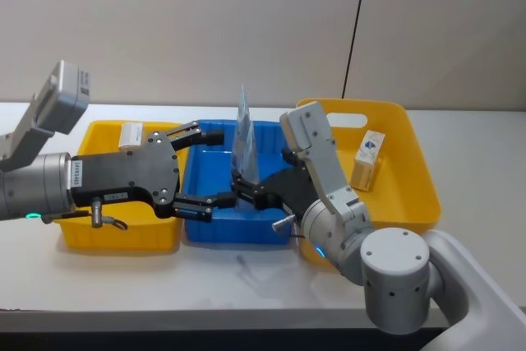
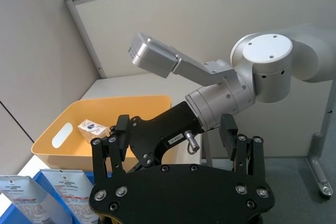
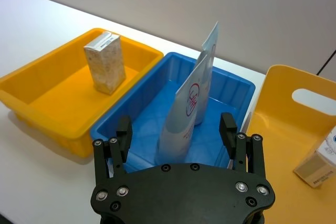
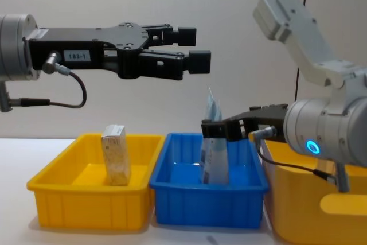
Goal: Bimanual collaborative sorting of washing and personal care products
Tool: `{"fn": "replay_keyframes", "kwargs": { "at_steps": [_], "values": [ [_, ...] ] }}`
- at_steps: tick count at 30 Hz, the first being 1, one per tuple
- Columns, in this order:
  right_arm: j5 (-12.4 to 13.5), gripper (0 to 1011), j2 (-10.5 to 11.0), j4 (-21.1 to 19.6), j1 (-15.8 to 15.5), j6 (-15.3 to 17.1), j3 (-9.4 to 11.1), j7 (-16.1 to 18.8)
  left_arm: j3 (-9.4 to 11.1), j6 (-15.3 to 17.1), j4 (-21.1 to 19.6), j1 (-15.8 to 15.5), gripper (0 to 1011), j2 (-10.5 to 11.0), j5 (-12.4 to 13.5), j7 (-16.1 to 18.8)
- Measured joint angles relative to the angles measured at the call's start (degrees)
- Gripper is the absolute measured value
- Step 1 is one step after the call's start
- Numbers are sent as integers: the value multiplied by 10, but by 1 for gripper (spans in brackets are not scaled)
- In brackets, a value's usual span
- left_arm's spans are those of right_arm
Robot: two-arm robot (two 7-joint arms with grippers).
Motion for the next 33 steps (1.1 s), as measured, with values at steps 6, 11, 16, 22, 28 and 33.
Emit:
{"fn": "replay_keyframes", "kwargs": {
  "at_steps": [6, 11, 16, 22, 28, 33],
  "values": [
    [-7, 1004, -6, 18, 6, -8, 2, -6, 0, 0, 0, 0, 1001, 0, 0, 0],
    [-13, 1004, -14, 37, 14, -17, 5, -12, 0, 0, 0, 0, 1001, 0, 0, 0],
    [-20, 1004, -21, 58, 24, -27, 9, -18, 0, 0, 0, 0, 1001, 0, 0, 0],
    [-25, 1004, -27, 76, 34, -34, 11, -22, 0, 0, 0, 0, 1001, 0, 0, 0],
    [-31, 1004, -34, 96, 45, -42, 12, -23, 0, 0, 0, 0, 1001, 0, 0, 0],
    [-34, 1003, -39, 110, 52, -46, 12, -21, 0, 0, 0, 0, 1001, 0, 0, 0]
  ]
}}
